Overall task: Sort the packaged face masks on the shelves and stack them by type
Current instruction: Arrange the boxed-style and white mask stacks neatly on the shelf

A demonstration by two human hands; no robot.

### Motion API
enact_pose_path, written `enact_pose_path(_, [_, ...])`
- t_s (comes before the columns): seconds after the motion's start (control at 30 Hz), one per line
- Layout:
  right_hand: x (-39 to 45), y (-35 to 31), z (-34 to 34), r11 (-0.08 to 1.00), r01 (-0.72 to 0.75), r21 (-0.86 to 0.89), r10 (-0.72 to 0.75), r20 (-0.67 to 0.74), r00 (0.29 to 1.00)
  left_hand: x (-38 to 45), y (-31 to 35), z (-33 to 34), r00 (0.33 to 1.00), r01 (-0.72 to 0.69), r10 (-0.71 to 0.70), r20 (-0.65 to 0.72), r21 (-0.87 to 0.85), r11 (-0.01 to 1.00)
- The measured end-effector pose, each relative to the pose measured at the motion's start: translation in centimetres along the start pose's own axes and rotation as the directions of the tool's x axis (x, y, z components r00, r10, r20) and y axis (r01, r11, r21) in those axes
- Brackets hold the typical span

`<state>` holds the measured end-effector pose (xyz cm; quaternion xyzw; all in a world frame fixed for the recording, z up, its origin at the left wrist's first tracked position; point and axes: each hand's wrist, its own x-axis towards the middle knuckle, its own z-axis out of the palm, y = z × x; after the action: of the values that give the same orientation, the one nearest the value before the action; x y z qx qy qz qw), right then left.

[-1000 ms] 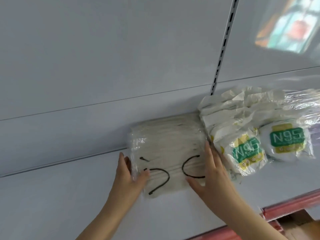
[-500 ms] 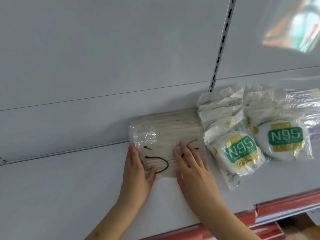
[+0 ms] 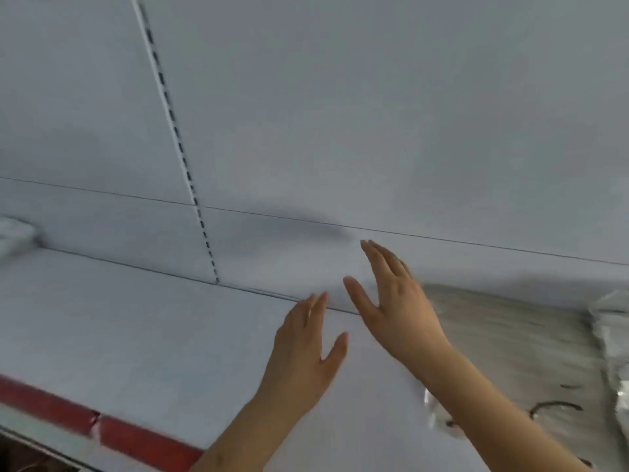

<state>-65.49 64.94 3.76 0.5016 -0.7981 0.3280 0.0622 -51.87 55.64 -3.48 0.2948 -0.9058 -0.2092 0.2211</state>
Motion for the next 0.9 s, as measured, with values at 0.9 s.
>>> enact_pose_path(0.9, [26.2, -52.5, 48.6, 0.456, -0.725, 0.517, 0.192, 0.738, 0.647, -1.7, -60.9, -41.7, 0.614, 0.541, -0.633, -0.471, -0.334, 0.772])
